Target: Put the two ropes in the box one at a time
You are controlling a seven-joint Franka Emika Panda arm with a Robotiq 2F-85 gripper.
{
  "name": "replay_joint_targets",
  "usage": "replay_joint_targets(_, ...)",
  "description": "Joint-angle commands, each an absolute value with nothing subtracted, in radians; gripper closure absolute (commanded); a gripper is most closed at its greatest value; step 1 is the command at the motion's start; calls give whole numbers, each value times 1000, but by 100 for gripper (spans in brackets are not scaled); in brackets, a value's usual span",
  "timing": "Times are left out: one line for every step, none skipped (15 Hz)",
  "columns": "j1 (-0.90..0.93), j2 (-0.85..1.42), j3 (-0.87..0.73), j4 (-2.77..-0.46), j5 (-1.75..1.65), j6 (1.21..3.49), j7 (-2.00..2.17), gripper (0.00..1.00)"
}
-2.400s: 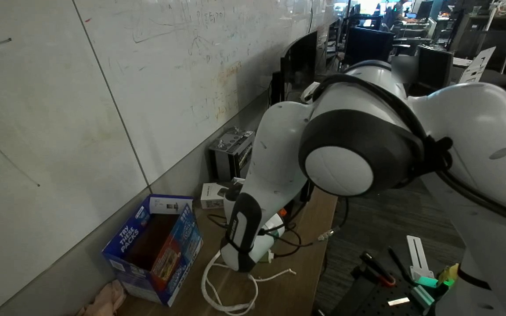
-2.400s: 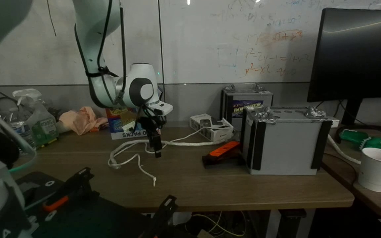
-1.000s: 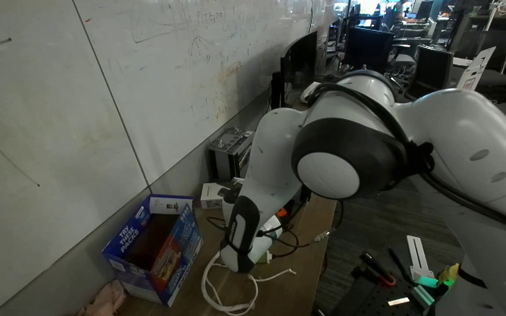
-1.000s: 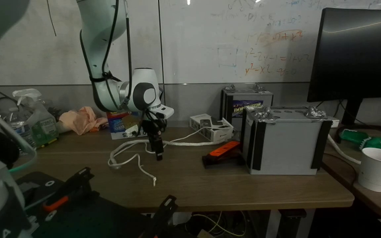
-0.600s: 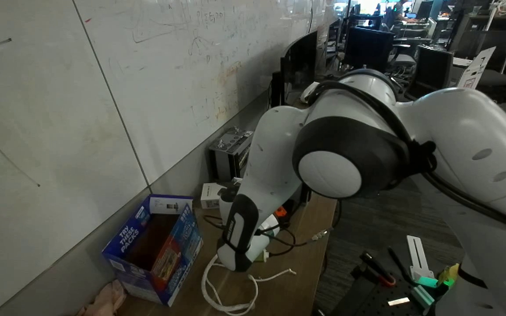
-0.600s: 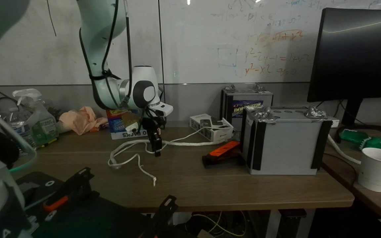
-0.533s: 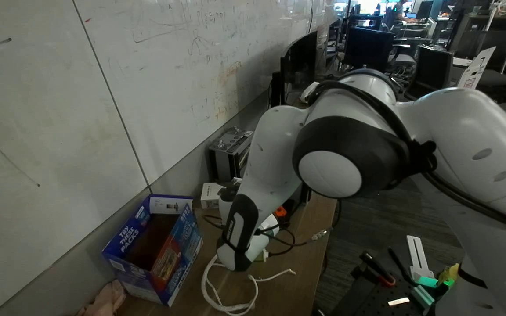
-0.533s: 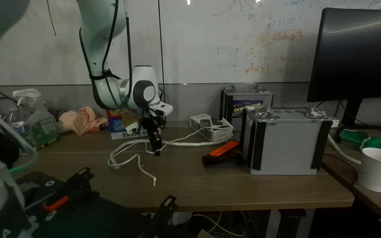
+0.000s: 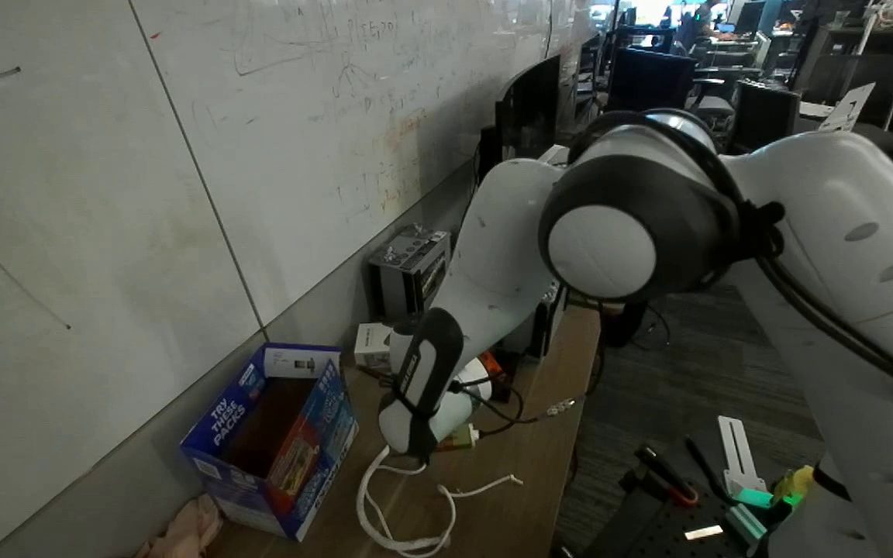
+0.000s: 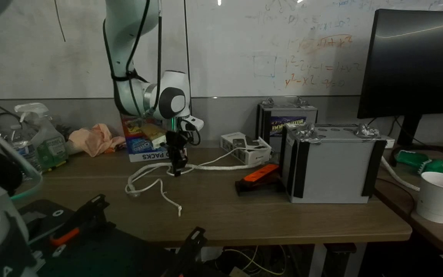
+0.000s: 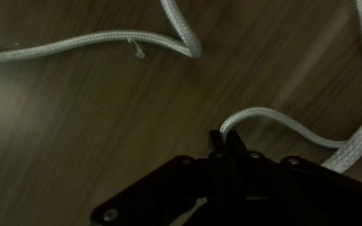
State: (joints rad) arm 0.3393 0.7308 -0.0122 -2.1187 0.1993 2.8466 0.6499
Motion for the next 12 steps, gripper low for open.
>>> replay_joint_targets(215, 527, 102, -2199, 218, 2687, 471, 91)
replay_joint_targets(201, 487, 117, -2204, 228, 2639, 439, 93)
replay_joint_targets(185, 444, 138, -2209, 243, 2597, 411, 92)
replay_joint_targets(169, 397, 156, -2212, 263, 2552, 387, 93)
replay_joint_targets(160, 346, 170, -2218, 289, 2519, 374, 91)
replay_joint_targets(153, 299, 183, -2218, 321, 2485, 369, 92)
replay_joint_targets(149, 249, 193, -2219, 360, 2458, 369, 91)
replay_joint_targets(151, 202, 198, -2218, 401, 2439, 387, 93)
replay_joint_targets(157, 156, 200, -2218, 434, 2427, 405, 92)
replay_joint_targets(161, 110, 202, -2216, 470, 2416, 412, 94)
replay_joint_targets(169, 67, 204, -2210, 502, 2417, 431, 93)
replay_joint_targets(174, 21, 206, -2209, 537, 2422, 448, 93)
